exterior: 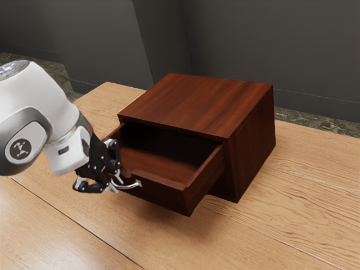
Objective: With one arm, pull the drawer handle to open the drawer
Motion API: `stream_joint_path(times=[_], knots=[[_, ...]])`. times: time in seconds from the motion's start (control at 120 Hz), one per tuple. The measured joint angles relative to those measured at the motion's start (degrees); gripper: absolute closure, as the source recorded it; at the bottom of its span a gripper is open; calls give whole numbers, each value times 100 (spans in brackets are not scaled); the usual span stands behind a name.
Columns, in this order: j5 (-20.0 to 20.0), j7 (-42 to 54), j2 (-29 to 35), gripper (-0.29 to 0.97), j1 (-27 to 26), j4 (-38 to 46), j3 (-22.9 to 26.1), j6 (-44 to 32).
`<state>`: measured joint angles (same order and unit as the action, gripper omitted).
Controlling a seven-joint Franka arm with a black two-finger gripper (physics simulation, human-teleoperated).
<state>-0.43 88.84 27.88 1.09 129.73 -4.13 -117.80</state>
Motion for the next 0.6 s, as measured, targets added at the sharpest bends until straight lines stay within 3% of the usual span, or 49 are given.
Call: stream_joint_path(times=[0.342, 0.475, 0.6], knots=[[7, -77, 798, 64, -56, 627, 0, 3], [13, -100, 1072, 36, -108, 683, 6, 67], [21, -120, 1216, 19, -107, 414, 83, 237]])
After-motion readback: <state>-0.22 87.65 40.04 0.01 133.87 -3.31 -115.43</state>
